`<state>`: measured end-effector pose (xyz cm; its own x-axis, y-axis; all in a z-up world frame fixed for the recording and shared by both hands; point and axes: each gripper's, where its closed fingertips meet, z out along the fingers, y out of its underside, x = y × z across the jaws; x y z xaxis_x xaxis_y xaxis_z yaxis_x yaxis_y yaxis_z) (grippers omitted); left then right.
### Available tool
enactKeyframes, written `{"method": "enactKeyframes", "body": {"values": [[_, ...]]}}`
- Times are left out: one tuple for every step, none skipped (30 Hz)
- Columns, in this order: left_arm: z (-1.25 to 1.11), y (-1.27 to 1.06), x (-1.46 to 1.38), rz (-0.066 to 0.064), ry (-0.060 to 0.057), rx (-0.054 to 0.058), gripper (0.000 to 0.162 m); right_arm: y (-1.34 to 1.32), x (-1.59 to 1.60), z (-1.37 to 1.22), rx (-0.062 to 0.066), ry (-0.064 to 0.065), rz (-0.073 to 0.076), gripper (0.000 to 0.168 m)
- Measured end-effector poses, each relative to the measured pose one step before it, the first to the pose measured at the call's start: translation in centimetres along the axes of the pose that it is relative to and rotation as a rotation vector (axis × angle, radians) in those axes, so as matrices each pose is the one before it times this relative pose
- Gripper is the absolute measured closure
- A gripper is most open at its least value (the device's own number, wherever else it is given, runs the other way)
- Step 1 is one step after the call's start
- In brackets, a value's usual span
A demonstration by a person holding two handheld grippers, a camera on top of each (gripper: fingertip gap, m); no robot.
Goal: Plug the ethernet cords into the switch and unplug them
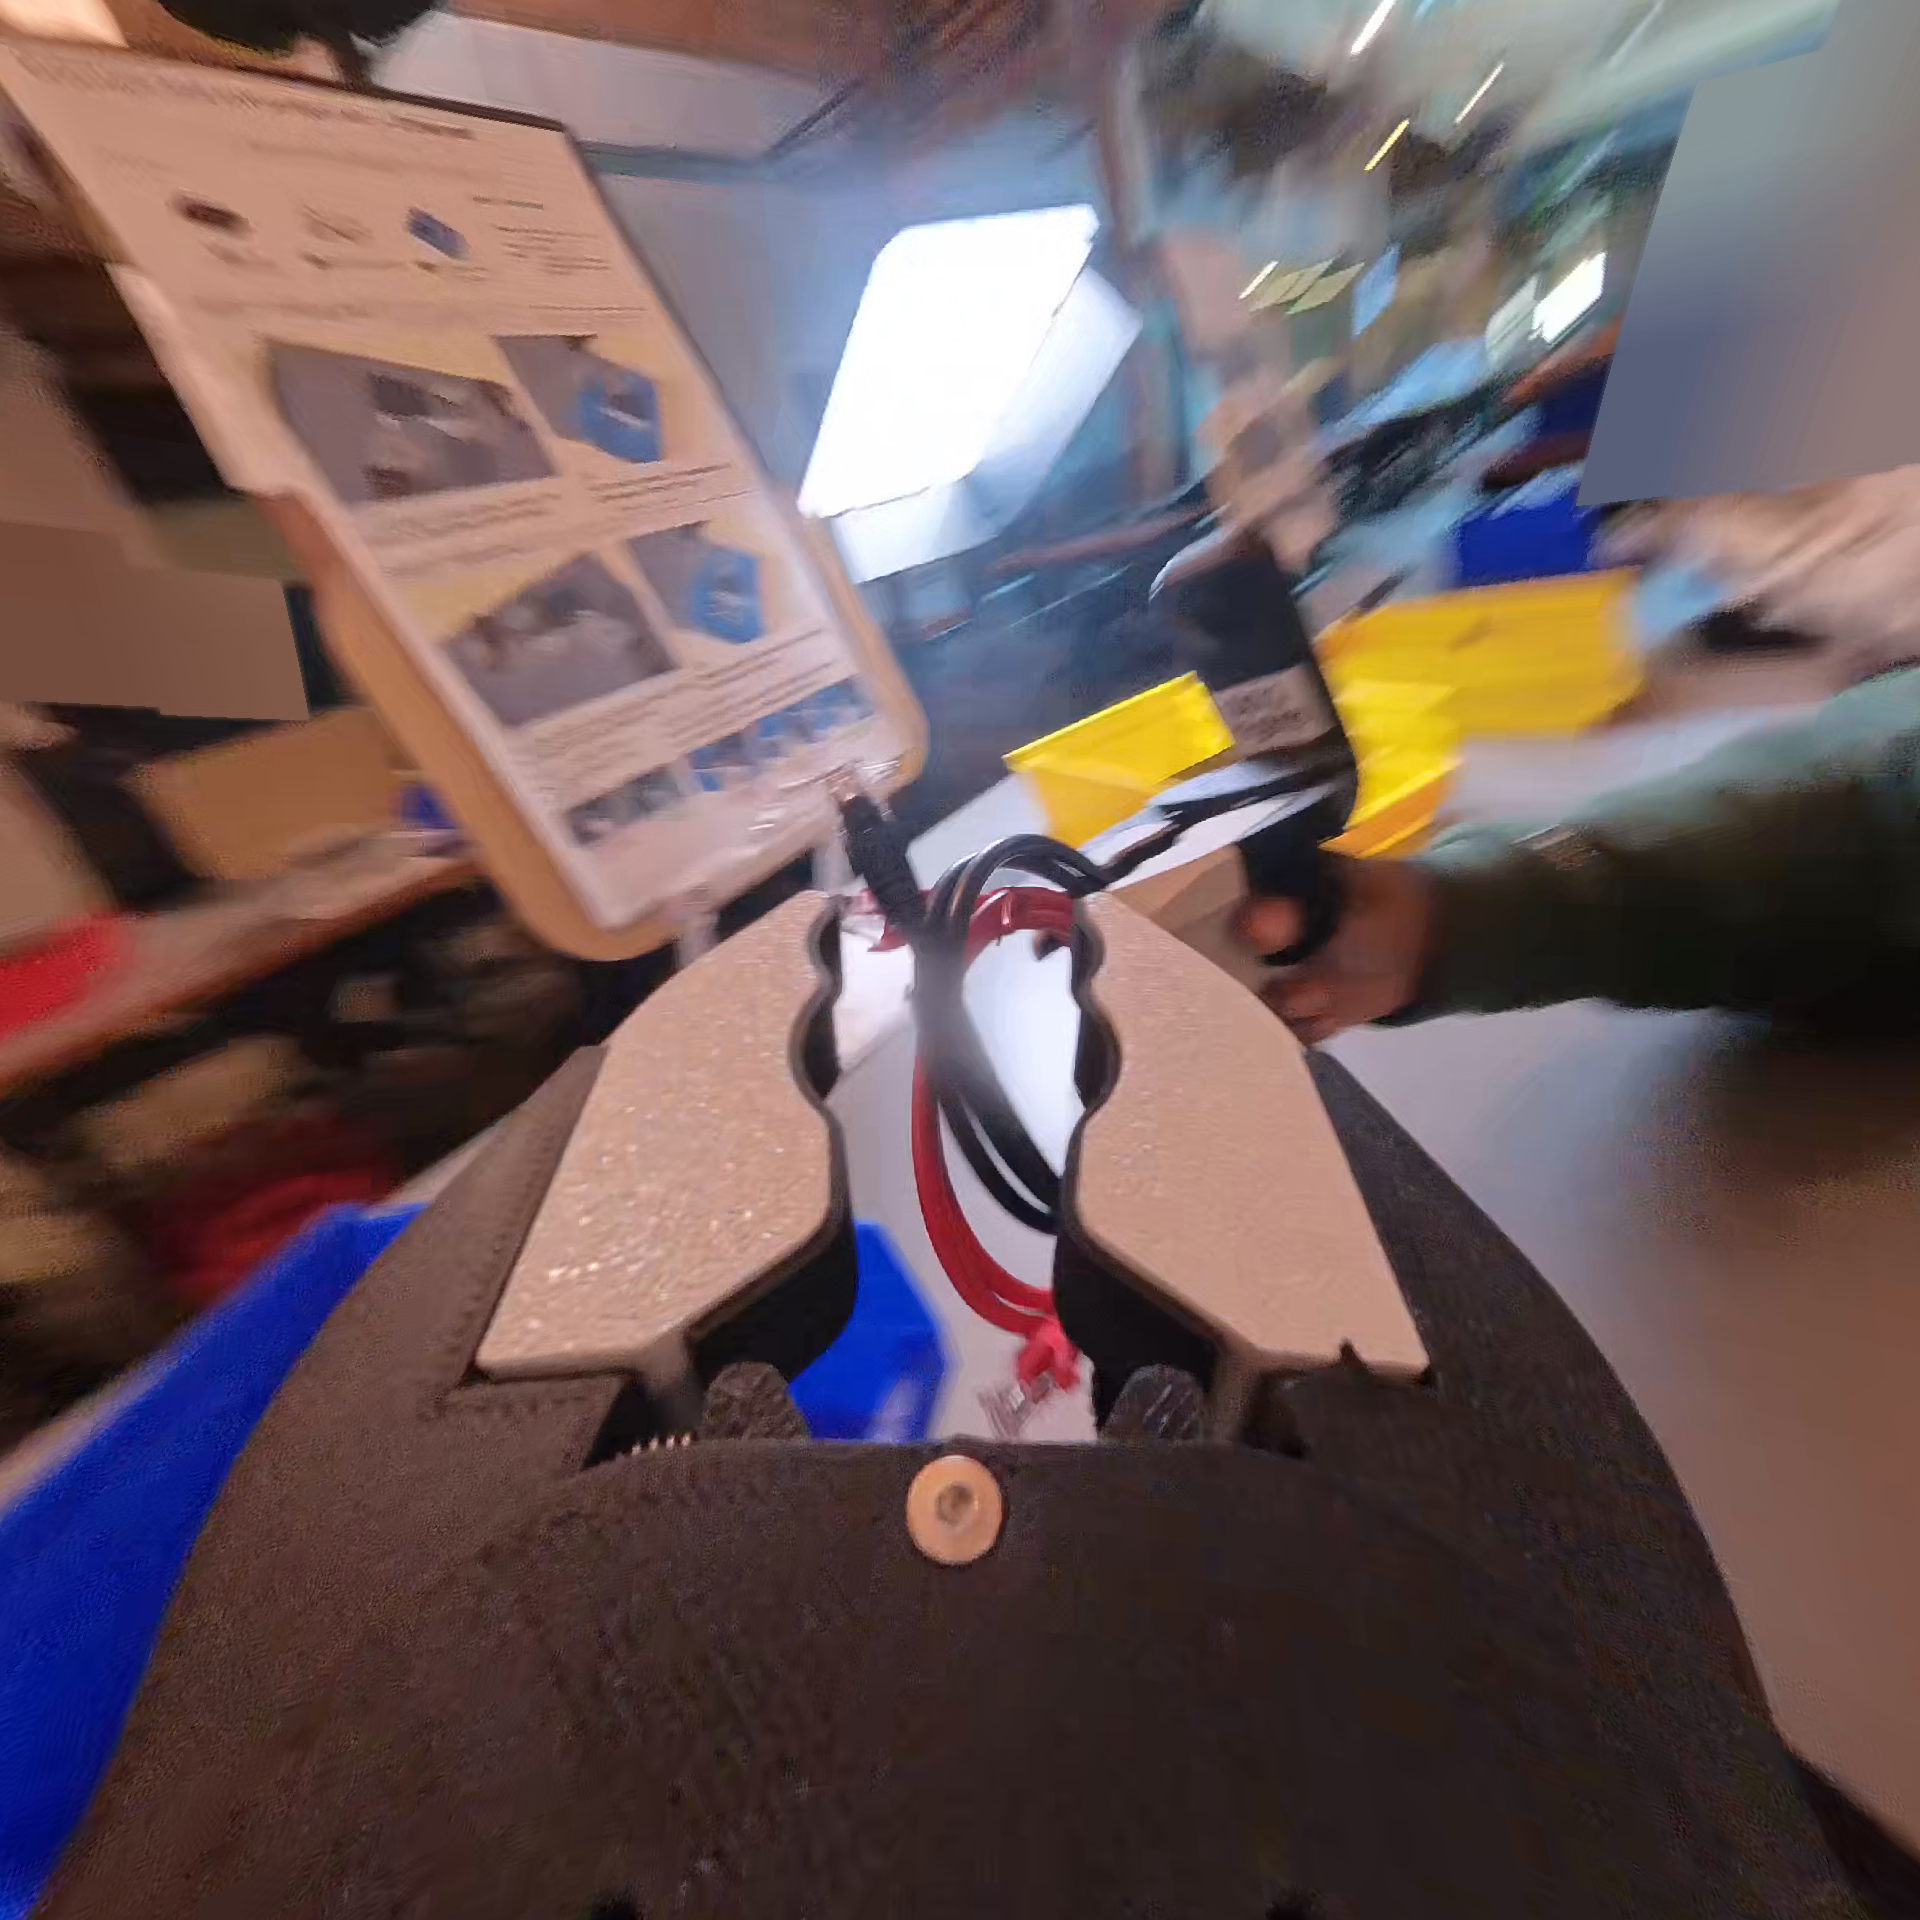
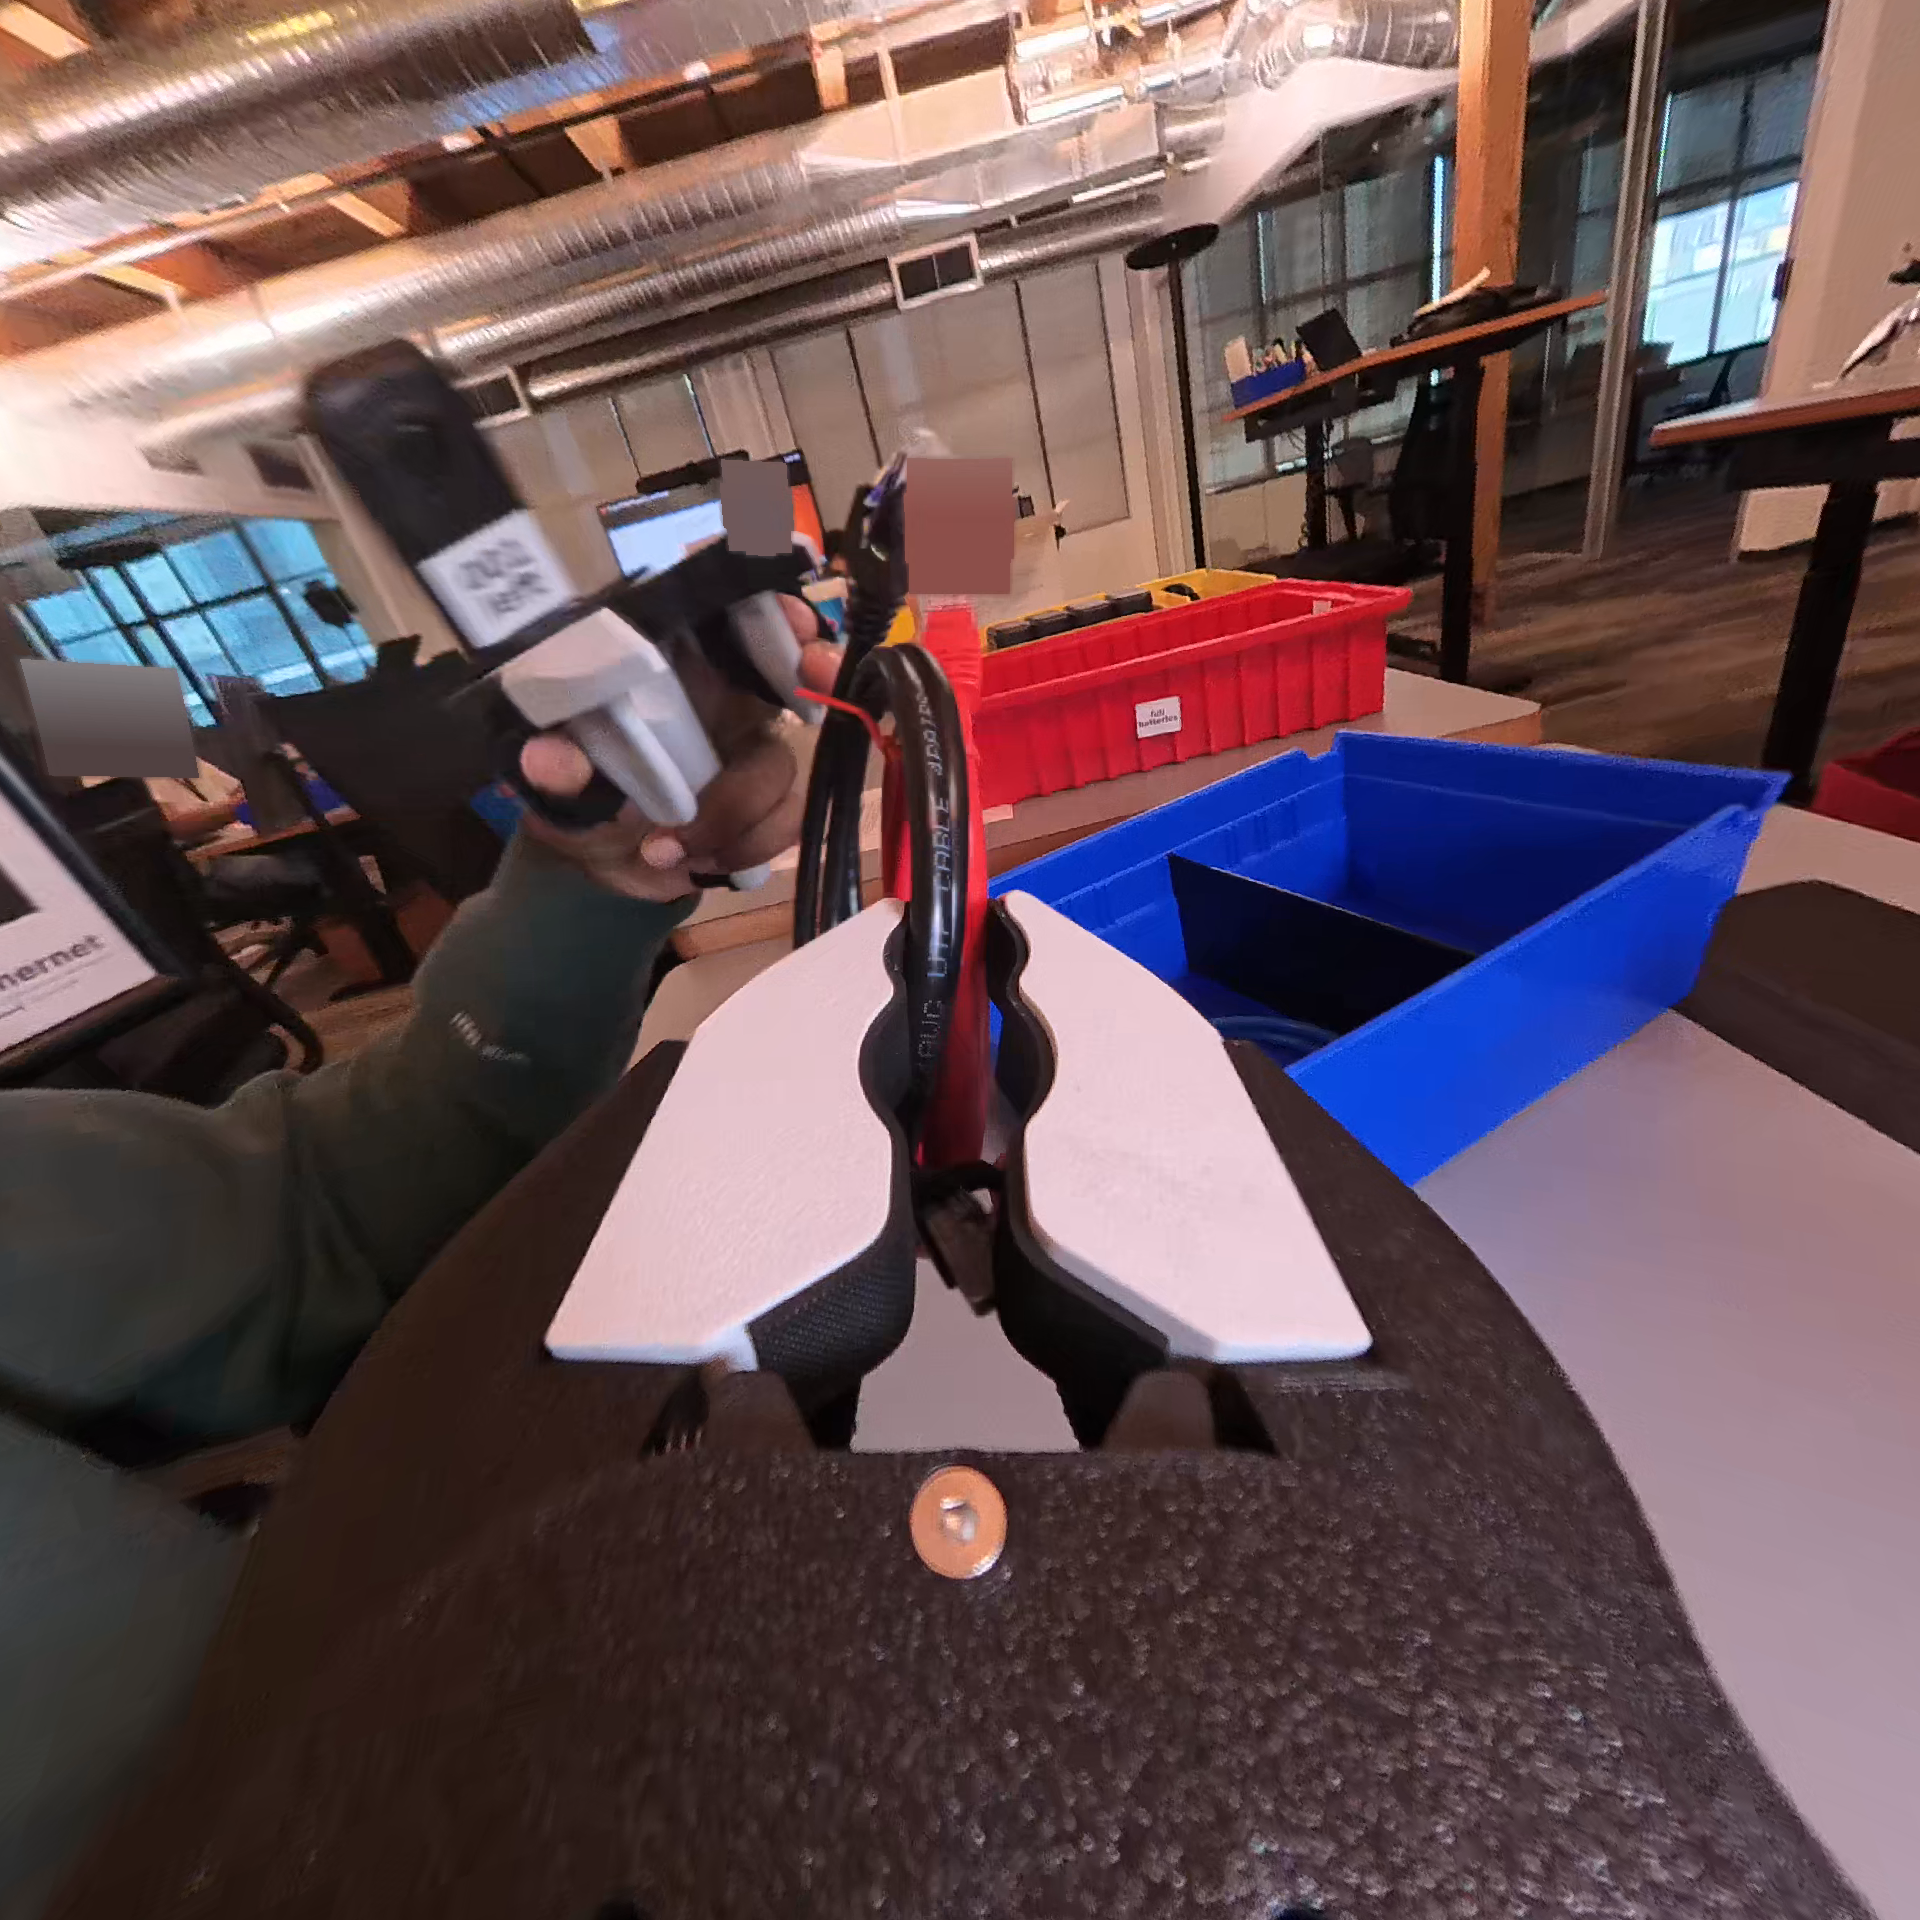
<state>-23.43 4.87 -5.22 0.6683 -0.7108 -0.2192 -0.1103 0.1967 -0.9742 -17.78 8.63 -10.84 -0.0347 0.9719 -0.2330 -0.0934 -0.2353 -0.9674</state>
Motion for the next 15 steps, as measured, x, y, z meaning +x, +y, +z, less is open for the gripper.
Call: {"method": "enactKeyframes", "body": {"values": [[-0.701, -0.011, -0.147, -0.1178, 0.0822, 0.0309, 0.113, -0.201, -0.235, -0.984, 0.0112, -0.0085, -0.0138, 0.156], [-0.285, 0.531, -0.776, -0.0728, 0.0306, 0.0041, 0.113, -0.222, -0.262, -0.901, 0.0095, -0.0118, -0.0121, 0.156], [0.425, 1.216, -0.571, -0.0228, 0.0095, -0.0376, 0.112, -0.225, -0.209, -0.708, 0.0051, -0.0117, -0.0041, 0.156], [1.252, 2.035, 0.384, 0.0019, 0.0419, -0.0953, 0.108, -0.176, -0.243, -0.463, 0.0015, -0.0155, -0.0013, 0.156], [1.726, 2.220, 0.750, 0.0267, 0.0473, -0.1272, 0.104, -0.182, -0.390, -0.275, 0.0038, -0.0246, -0.0050, 0.156], [1.335, 1.030, 0.921, 0.0505, 0.0474, -0.0701, 0.114, -0.082, -0.131, -0.270, -0.0017, -0.0105, -0.0051, 0.156], [0.679, 0.067, 1.098, 0.0537, 0.0544, -0.0204, 0.139, -0.003, 0.272, -0.446, -0.0045, 0.0095, -0.0145, 0.156], [0.329, -0.576, 0.342, 0.0230, 0.0117, 0.0197, 0.148, -0.227, 0.388, -0.664, 0.0165, 0.0067, 0.0020, 0.156], [0.258, -0.721, -0.153, -0.0357, -0.0007, 0.0315, 0.154, -0.186, 0.311, -0.682, 0.0136, -0.0010, 0.0258, 0.156], [0.399, -0.213, -0.141, -0.0617, 0.0103, -0.0016, 0.155, 0.070, 0.221, -0.560, -0.0026, 0.0087, 0.0095, 0.156], [0.444, 0.158, -0.351, -0.0274, -0.0181, -0.0192, 0.156, 0.203, 0.168, -0.492, -0.0087, 0.0238, -0.0210, 0.156], [0.417, 0.092, -0.181, 0.0091, -0.0264, -0.0115, 0.156, 0.275, 0.038, -0.481, -0.0125, 0.0288, -0.0399, 0.156], [0.217, 0.082, 0.036, -0.0058, -0.0083, -0.0113, 0.156, 0.340, -0.151, -0.442, -0.0163, 0.0208, -0.0388, 0.156], [0.057, -0.174, 0.196, -0.0240, 0.0056, 0.0057, 0.156, 0.199, -0.232, -0.452, -0.0067, 0.0140, -0.0229, 0.156], [-0.063, -0.248, 0.264, -0.0251, 0.0134, 0.0095, 0.156, -0.066, -0.291, -0.473, 0.0083, 0.0051, -0.0027, 0.156]]}}
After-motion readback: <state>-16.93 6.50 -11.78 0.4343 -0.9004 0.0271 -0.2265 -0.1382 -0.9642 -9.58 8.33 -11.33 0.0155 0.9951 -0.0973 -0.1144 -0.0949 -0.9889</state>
